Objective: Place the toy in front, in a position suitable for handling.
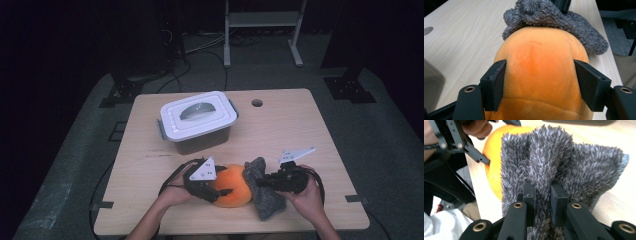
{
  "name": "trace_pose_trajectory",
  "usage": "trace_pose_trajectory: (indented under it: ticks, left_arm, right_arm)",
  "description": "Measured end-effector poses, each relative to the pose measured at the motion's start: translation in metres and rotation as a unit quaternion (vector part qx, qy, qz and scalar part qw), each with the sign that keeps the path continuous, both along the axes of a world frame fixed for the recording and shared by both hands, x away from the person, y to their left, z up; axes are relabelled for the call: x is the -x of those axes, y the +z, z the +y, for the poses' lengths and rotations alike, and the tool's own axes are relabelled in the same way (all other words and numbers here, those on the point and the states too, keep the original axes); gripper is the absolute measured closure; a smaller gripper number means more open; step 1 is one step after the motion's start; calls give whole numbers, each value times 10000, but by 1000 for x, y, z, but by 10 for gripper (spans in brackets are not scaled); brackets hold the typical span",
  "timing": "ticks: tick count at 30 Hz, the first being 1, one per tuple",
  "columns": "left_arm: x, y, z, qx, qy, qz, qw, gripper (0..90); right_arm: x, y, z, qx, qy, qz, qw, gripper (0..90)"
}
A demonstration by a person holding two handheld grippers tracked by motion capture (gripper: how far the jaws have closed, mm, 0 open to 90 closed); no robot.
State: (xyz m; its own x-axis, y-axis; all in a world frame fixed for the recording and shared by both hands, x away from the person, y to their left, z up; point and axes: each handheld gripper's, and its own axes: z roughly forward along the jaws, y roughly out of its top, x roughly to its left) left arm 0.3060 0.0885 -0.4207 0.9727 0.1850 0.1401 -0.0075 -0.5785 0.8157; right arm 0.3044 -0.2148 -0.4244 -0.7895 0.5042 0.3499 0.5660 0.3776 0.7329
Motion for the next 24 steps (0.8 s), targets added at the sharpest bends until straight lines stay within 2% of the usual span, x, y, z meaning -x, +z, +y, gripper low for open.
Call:
trace_pose_trajectory:
  ticks: [2,4,5,7,11,16,20,21,22,24]
  left_arm:
    - [0,0,0,-17,-57,-15,10000,295]
    - [1,-1,-1,-19,-56,-32,10000,286]
    - [1,-1,-2,-15,-63,-34,10000,282]
    - [0,-1,-2,-15,-71,-23,10000,282]
    - [-1,-1,-1,-46,-70,-25,10000,283]
    - [-2,-1,2,-29,-42,39,10000,284]
    - [0,0,1,-33,-157,51,9999,280]
    - [0,2,1,-54,-187,63,9998,272]
    - [0,3,1,-48,-201,120,9997,259]
    - [-1,7,0,-58,-195,229,9995,186]
  right_arm:
    - [1,4,0,-120,-2,-100,9999,770]
    - [2,12,2,-378,14,-223,9990,770]
    - [3,15,5,-409,22,-302,9987,769]
    - [3,14,9,-325,89,-320,9989,769]
    - [1,7,9,-269,132,-146,9994,769]
    - [-4,-3,0,31,-17,53,10000,769]
    - [-4,4,-3,-412,-48,-44,9991,769]
    - [-4,6,-1,-444,-8,-47,9990,769]
    - [-4,5,2,-367,57,-66,9993,769]
    - [-1,2,8,-258,190,-75,9995,769]
